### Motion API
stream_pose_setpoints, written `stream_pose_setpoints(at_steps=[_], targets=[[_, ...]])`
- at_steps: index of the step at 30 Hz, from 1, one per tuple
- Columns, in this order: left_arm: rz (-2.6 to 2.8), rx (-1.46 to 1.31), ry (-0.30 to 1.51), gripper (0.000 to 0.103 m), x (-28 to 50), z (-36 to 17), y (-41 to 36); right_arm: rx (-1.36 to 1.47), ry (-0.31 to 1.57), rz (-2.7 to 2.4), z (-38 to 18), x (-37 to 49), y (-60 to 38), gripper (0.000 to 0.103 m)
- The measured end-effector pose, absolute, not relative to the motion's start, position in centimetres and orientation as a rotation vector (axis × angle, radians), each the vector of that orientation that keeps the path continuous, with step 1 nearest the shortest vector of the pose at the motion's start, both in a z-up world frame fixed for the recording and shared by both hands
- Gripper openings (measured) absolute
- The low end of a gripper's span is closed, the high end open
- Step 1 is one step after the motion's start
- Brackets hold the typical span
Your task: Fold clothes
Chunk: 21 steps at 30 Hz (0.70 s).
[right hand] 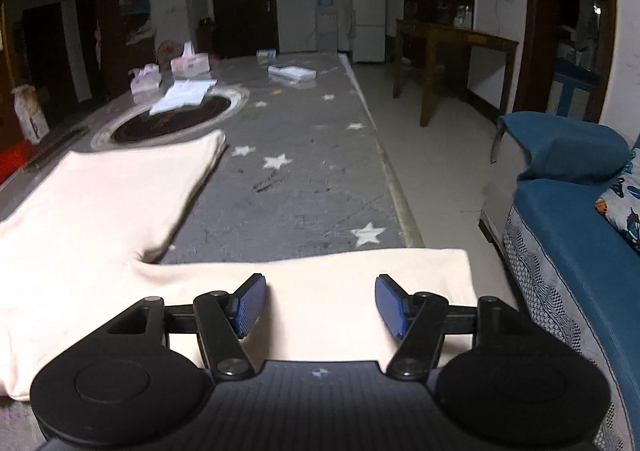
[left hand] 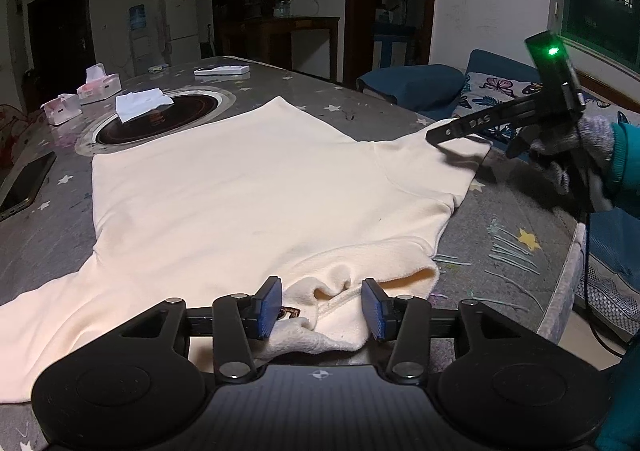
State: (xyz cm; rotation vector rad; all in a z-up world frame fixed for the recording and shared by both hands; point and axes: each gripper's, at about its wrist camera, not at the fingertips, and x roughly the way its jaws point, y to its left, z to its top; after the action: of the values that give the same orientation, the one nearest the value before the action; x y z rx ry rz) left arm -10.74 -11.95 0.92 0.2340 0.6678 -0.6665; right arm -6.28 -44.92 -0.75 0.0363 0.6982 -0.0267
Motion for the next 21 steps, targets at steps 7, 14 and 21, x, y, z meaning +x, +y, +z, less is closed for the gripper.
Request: stream_pose_setpoints(at_steps=[7, 14, 21], targets=[[-0.670, 0.236, 0.672, 0.053, -10.7, 0.9, -12.1, 0.137, 0.679, -0.113, -0.1, -7.8, -48.6, 0.063], [-0.669, 0.241, 0.678, 0.055, -10.7, 1.0, -12.4, 0.432, 0.679, -0.186, -1.5, -10.5, -54.9, 0.063], [-0.660, 0.247, 0.684, 0.056, -10.7, 1.3, -12.6, 0.751, 0.677, -0.112, -4.3, -12.1, -58.3, 0.063]])
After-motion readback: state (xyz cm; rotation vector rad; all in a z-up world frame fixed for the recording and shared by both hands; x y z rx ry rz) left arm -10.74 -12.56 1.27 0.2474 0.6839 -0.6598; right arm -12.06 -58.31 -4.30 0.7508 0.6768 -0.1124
